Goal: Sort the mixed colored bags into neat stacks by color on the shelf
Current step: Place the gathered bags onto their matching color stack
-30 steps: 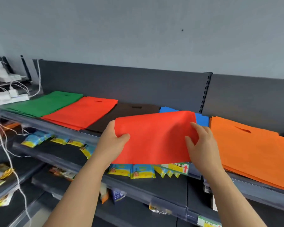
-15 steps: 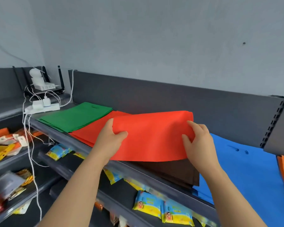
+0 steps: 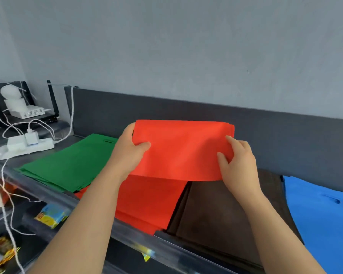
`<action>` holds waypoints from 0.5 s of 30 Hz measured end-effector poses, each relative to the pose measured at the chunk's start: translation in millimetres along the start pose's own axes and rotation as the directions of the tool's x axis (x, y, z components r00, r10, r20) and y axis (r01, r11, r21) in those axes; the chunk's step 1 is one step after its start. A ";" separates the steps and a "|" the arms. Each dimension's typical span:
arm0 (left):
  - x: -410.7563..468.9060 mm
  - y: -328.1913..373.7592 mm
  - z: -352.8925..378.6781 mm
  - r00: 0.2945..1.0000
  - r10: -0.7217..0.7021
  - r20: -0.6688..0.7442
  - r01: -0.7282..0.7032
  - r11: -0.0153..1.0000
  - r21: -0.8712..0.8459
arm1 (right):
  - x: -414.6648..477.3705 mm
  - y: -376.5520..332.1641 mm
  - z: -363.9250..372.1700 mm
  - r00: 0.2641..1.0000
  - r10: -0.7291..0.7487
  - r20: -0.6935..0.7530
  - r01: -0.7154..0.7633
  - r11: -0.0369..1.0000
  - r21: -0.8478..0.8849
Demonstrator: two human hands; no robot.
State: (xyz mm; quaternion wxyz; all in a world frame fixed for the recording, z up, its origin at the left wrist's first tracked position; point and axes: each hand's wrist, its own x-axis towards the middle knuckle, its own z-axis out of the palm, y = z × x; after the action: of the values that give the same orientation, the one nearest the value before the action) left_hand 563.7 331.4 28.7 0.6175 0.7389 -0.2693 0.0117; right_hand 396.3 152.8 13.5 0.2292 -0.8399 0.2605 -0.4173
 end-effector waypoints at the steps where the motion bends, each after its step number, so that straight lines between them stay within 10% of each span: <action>1: 7.0 -6.4 -6.2 1.000 0.004 0.024 -0.004 1.000 0.006 | -3.8 -4.2 8.5 1.000 0.020 -0.002 -0.020 1.000 -0.006; 15: 21.3 -131.8 -91.1 0.930 -0.237 0.281 0.108 0.907 0.408 | -98.7 -61.8 112.3 0.859 0.467 0.211 -0.374 0.853 -0.363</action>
State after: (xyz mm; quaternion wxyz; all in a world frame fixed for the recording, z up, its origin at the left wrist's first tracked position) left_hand 664.9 419.1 -61.6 0.4058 0.8587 -0.2920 -0.1125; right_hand 452.7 280.6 -68.0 0.2170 -0.8387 0.4652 -0.1818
